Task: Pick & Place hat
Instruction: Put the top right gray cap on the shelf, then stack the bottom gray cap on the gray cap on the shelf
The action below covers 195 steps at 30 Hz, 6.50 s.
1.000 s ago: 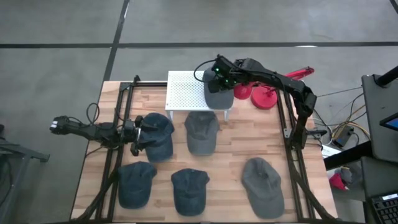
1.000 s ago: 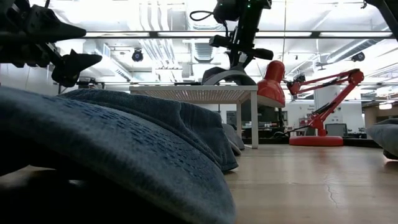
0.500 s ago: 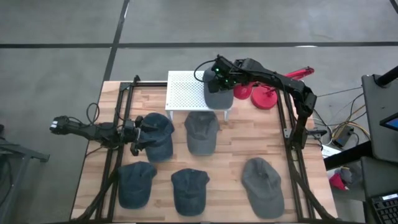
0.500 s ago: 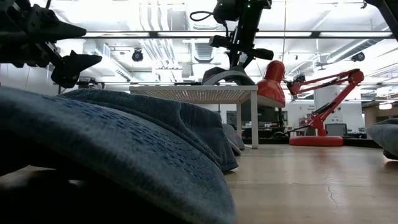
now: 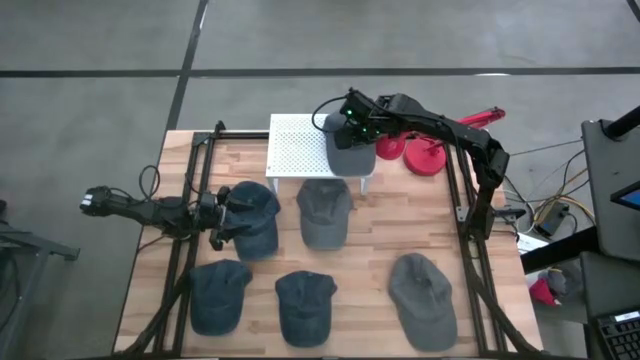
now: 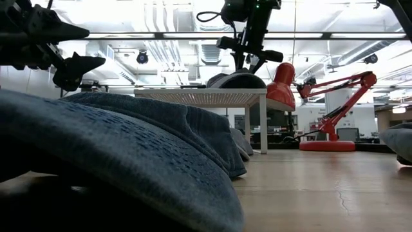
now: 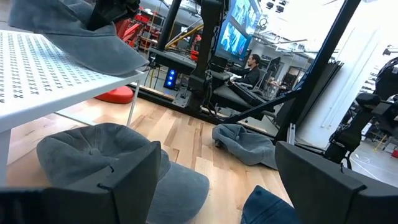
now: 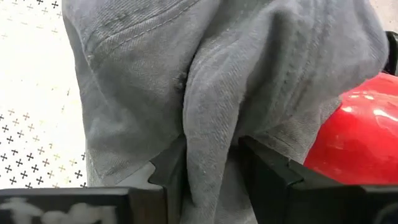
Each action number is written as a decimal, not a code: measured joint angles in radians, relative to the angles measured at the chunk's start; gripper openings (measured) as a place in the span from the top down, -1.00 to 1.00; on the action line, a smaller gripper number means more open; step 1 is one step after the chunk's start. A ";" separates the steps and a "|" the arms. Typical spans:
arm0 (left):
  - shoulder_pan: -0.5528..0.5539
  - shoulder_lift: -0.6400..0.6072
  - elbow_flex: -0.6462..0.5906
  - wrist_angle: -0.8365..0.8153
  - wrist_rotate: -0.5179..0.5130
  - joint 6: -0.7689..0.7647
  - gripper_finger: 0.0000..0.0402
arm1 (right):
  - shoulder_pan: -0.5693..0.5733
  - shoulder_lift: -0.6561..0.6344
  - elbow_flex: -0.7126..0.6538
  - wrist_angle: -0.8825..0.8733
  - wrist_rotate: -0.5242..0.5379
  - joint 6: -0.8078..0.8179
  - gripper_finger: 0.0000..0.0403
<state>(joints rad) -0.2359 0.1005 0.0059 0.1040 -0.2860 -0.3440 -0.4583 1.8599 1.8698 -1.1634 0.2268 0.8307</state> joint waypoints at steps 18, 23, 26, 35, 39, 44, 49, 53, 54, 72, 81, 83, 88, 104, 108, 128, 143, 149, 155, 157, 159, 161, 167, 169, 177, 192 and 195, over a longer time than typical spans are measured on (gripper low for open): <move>0.000 0.000 0.000 0.000 0.000 0.000 -0.58 | 0.000 0.000 0.006 -0.008 -0.027 0.026 0.00; 0.000 0.000 0.000 0.000 0.000 0.000 -0.58 | 0.000 -0.003 0.007 -0.004 -0.027 0.026 0.00; 0.000 0.000 0.000 0.000 0.000 0.000 -0.58 | 0.000 -0.011 0.008 -0.003 -0.027 0.024 0.01; 0.000 0.000 0.000 0.000 0.000 0.000 -0.58 | 0.002 -0.060 0.008 0.038 -0.026 0.020 0.03; 0.000 0.000 0.000 0.000 0.000 0.000 -0.58 | 0.019 -0.071 0.008 0.123 -0.025 -0.026 0.04; 0.000 0.000 0.000 -0.001 0.000 0.000 -0.58 | 0.048 -0.073 0.008 0.271 -0.075 -0.100 0.03; 0.000 0.000 0.000 0.000 0.000 0.000 -0.58 | 0.080 -0.074 0.008 0.373 -0.128 -0.152 0.03; 0.000 0.000 0.000 0.000 0.000 0.000 -0.58 | 0.102 -0.074 0.008 0.384 -0.131 -0.199 0.03; 0.000 0.000 0.000 0.000 0.000 0.000 -0.58 | 0.105 -0.074 0.007 0.387 -0.131 -0.217 0.03; 0.000 0.000 0.000 -0.001 0.000 0.000 -0.58 | 0.127 0.067 0.006 0.415 -0.116 -0.439 0.04; 0.000 0.000 0.000 0.000 0.000 0.000 -0.58 | 0.123 0.118 0.006 0.408 -0.032 -0.484 0.04; 0.000 0.000 0.000 0.000 0.000 0.000 -0.58 | 0.122 0.118 0.006 0.408 0.002 -0.493 0.04; 0.000 0.000 0.000 0.000 0.000 0.000 -0.58 | 0.109 0.111 0.006 0.403 0.086 -0.505 0.04; 0.000 0.000 0.000 0.000 0.000 0.000 -0.58 | 0.077 0.107 0.006 0.378 0.119 -0.479 0.04; 0.000 0.000 0.000 0.000 0.000 0.000 -0.58 | 0.079 0.087 0.006 0.378 0.117 -0.470 0.04; 0.000 0.000 0.000 0.000 0.000 0.000 -0.58 | 0.226 -0.134 0.006 -0.034 0.058 -0.350 0.04; 0.000 0.000 0.000 -0.001 0.000 0.002 -0.58 | 0.597 -0.191 -0.001 -0.313 -0.027 -0.033 0.04; 0.000 0.000 0.000 0.000 0.000 0.001 -0.58 | 0.730 -0.191 -0.028 -0.381 -0.076 0.173 0.04; 0.000 0.000 0.000 0.000 0.000 0.001 -0.58 | 0.850 -0.191 -0.056 -0.407 -0.140 0.386 0.04; 0.000 0.000 0.000 -0.001 0.000 0.001 -0.58 | 0.890 -0.191 -0.066 -0.409 -0.152 0.450 0.04; 0.000 0.000 0.000 0.000 0.000 0.001 -0.58 | 0.929 -0.191 -0.080 -0.409 -0.156 0.516 0.04; 0.000 0.000 0.000 0.000 0.000 0.001 -0.58 | 0.968 -0.191 -0.095 -0.407 -0.159 0.573 0.04; 0.000 0.000 0.000 0.000 0.000 0.000 -0.58 | 1.070 -0.191 -0.142 -0.407 -0.208 0.722 0.04; 0.000 0.000 0.000 0.000 0.000 0.000 -0.58 | 1.104 -0.191 -0.161 -0.409 -0.213 0.770 0.02; 0.000 0.000 0.003 0.000 0.000 -0.011 -0.58 | 1.231 -0.191 -0.250 -0.392 -0.281 0.935 -0.21; 0.000 0.000 0.015 0.000 0.000 -0.020 -0.58 | 1.314 -0.190 -0.510 -0.130 -0.276 1.078 -0.53; 0.000 0.000 0.016 0.000 0.000 -0.021 -0.58 | 1.314 -0.190 -0.578 -0.075 -0.276 1.112 -0.55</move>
<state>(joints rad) -0.2359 0.1005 0.0215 0.1036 -0.2859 -0.3645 0.8555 1.6699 1.2913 -1.2381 -0.0492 1.9428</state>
